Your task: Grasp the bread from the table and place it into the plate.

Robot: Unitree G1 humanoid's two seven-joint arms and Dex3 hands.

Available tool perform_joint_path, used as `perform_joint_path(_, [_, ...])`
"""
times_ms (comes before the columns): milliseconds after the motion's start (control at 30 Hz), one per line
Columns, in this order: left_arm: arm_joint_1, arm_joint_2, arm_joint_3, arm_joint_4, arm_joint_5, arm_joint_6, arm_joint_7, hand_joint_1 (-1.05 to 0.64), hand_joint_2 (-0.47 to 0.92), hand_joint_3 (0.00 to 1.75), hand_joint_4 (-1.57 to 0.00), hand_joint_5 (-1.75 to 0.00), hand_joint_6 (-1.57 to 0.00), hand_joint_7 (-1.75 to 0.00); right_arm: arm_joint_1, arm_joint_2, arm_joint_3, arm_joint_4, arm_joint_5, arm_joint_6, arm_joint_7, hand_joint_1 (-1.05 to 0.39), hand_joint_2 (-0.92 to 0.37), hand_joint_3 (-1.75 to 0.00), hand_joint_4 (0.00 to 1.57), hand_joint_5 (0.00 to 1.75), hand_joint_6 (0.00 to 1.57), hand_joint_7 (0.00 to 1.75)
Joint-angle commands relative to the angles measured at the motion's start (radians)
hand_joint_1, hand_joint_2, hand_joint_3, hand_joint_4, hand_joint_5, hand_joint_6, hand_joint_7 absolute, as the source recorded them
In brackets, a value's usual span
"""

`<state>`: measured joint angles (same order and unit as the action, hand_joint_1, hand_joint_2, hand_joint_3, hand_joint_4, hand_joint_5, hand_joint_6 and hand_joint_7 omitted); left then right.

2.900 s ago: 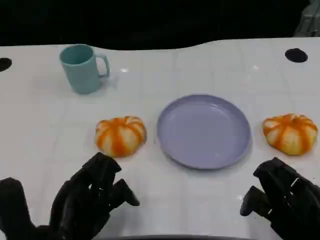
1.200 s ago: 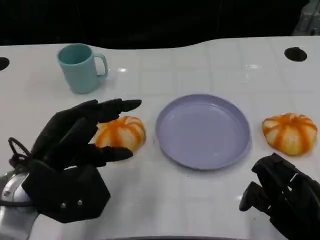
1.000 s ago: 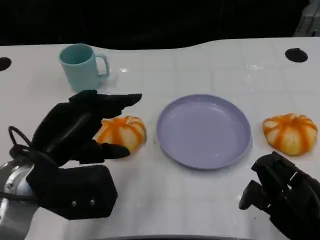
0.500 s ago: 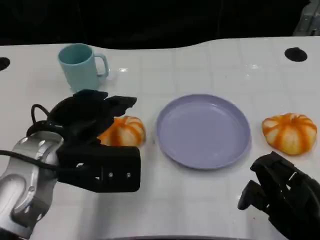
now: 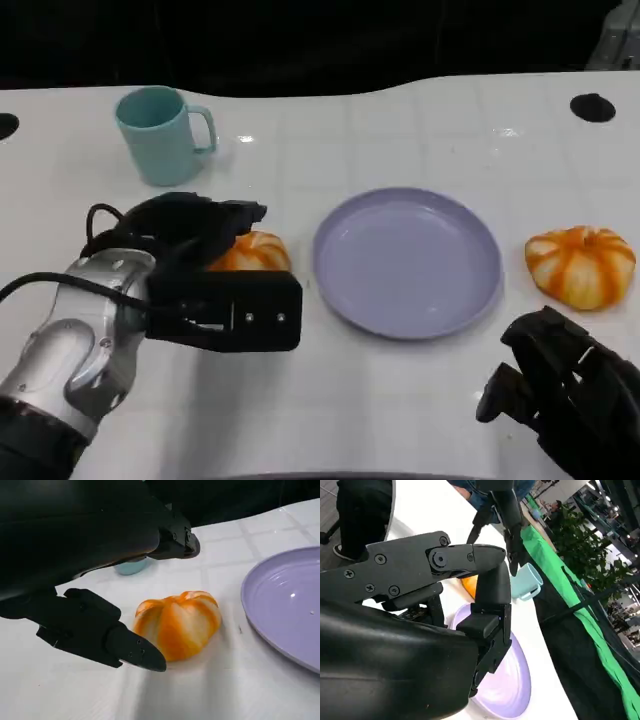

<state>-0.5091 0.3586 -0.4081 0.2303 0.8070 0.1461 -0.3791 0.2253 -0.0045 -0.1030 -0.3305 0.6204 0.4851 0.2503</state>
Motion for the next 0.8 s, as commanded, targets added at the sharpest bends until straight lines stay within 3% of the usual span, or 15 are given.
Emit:
perform_joint_path(33, [-0.017,0.013,-0.002,0.009,-0.008,0.009,-0.006,-0.34,0.76,0.0,-0.01,-0.14,-0.18,0.0,0.004,-0.007,-0.01,-0.01,0.011,0.002,-0.003,-0.54,-0.92,-0.26,0.61,1.75,0.57,1.46])
perform_joint_path(233, [-0.018,0.014,-0.004,0.009,-0.009,0.01,-0.005,-0.34,0.76,0.0,-0.01,-0.13,-0.18,0.0,0.004,-0.007,-0.01,-0.01,0.011,0.002,-0.003,-0.54,-0.92,-0.26,0.61,1.75,0.57,1.46])
perform_joint_path(367, [-0.163,-0.09,-0.048,0.345,-0.004,0.0,0.091,-0.35,0.75,0.0,-0.04,-0.13,-0.19,0.0,0.01,-0.004,-0.012,-0.013,0.009,0.002,-0.009,-0.55,-0.92,-0.23,0.62,1.74,0.57,1.45])
perform_joint_path(733, [-0.203,-0.097,-0.07,0.431,-0.032,-0.028,0.137,-0.36,0.75,0.0,-0.05,-0.11,-0.19,0.0,0.01,-0.003,-0.012,-0.013,0.008,0.002,-0.009,-0.55,-0.92,-0.23,0.62,1.74,0.57,1.45])
perform_joint_path(800, [-0.294,-0.168,-0.103,0.682,-0.016,-0.075,0.246,-0.4,0.78,0.01,-0.03,-0.09,-0.17,0.0,0.02,-0.008,-0.013,-0.02,0.01,0.002,-0.001,-0.55,-0.92,-0.23,0.61,1.74,0.57,1.45])
